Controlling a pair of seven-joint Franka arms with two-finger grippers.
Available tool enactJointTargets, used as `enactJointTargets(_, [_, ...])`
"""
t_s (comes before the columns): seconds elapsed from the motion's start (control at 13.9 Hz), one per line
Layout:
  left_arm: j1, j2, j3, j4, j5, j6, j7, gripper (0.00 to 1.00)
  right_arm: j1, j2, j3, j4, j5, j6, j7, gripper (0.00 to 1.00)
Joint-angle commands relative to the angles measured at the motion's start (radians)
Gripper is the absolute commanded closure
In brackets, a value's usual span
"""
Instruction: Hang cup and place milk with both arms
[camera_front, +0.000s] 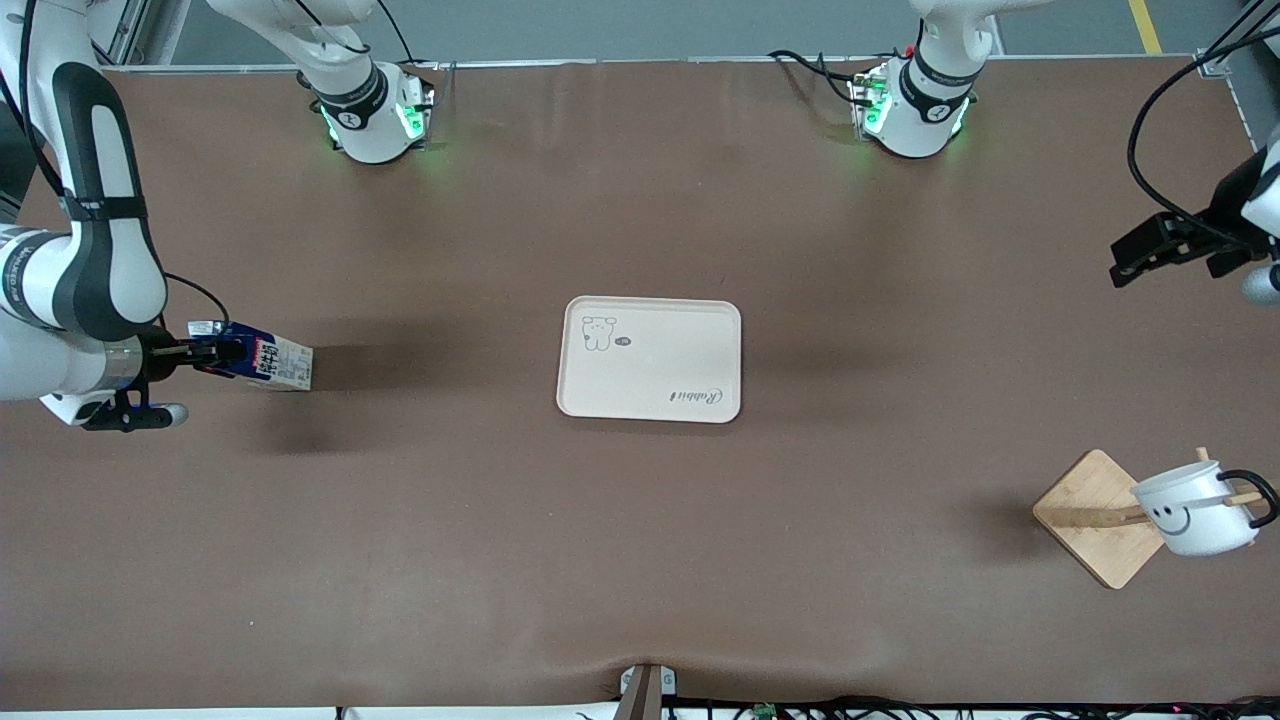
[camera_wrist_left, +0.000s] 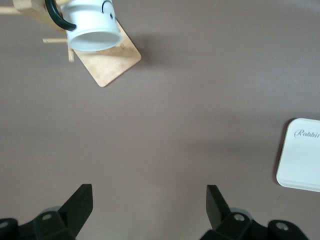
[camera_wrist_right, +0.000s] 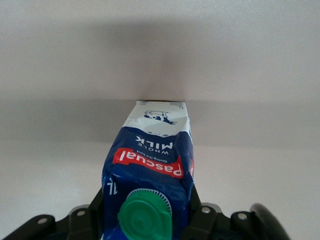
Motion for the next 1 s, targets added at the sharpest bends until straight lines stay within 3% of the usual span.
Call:
enactJointTargets(0.0, [-0.084, -0.092, 0.080, -0.107, -0.036, 0.012, 0.020, 0.00, -0.029, -0.012, 0.024, -0.056, -0.020, 0.027, -0.011, 0.51])
enactJointTargets(0.36, [-0.107, -0.117, 0.088, -0.141, -0.038, 0.021, 0.018, 0.00, -0.035, -0.012, 0.024, -0.056, -0.020, 0.027, -0.010, 0.44])
enactJointTargets(0.5, [-0.095, -0.111, 0.078, -0.143, -0.038, 0.021, 0.018, 0.00, -0.035, -0.012, 0.024, -0.056, -0.020, 0.027, -0.011, 0.36])
enactJointTargets(0.65, [-0.074, -0.112, 0.044, -0.143, -0.038, 0.021, 0.012, 0.00, -0.035, -0.012, 0.024, -0.056, -0.020, 0.027, -0.010, 0.21])
enactJointTargets(0.93, [-0.075, -0.117, 0.039, -0.157, -0.038, 0.021, 0.010, 0.00, -0.035, -0.012, 0.024, -0.058, -0.018, 0.025, -0.010, 0.18])
